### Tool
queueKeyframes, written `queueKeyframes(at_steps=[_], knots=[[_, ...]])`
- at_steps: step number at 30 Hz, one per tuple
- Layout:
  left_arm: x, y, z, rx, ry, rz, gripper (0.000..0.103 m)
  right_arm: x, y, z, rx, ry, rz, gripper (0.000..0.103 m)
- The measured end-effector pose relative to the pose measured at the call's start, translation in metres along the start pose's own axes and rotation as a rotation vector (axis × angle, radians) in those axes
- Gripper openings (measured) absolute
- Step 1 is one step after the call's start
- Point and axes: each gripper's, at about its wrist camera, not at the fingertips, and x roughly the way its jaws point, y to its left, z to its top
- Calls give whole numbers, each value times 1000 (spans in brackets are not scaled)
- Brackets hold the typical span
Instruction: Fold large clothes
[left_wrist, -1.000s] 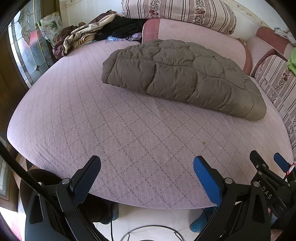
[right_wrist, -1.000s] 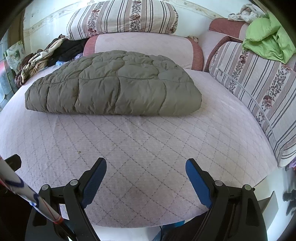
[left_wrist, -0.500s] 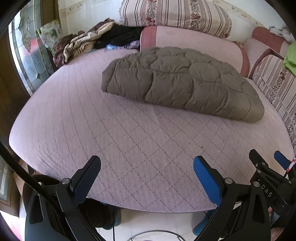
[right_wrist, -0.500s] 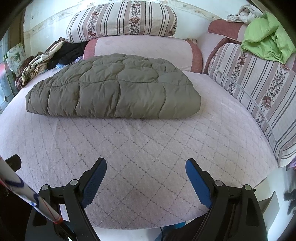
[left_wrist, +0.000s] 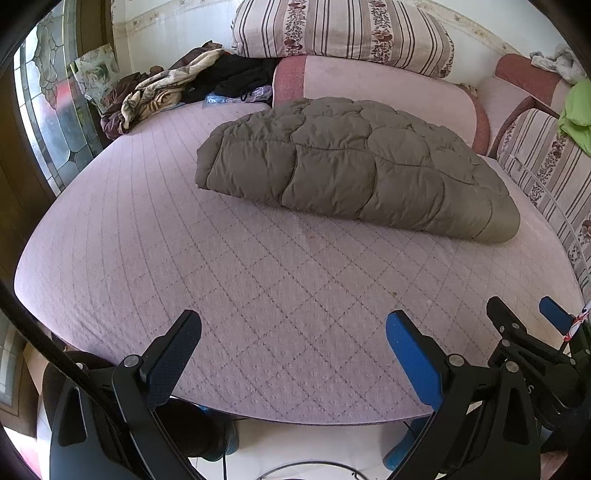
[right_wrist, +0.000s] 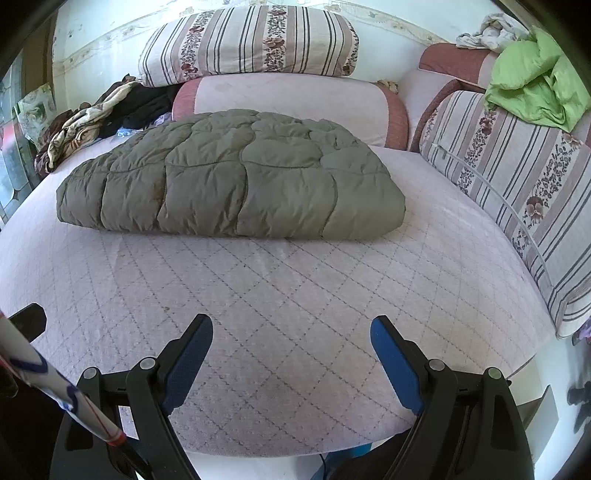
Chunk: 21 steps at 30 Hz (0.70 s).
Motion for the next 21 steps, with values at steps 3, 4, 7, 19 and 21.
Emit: queueKeyframes(at_steps=[3,4,7,19,21], knots=[[0,0,0,2,-2,-3,100,0,0,0,3,1,0,90],[0,0,-1,2,-3,-4,100,0,0,0,5,1,-1,90],[1,1,-1,3,-3,-4,100,0,0,0,7,-1,-1,90],[7,3,-1,-6,17,-5,100,0,3,0,-4,-1,5,90],[8,4,-1,-8,23,-7,100,0,3,0,-3,-3,4,90]])
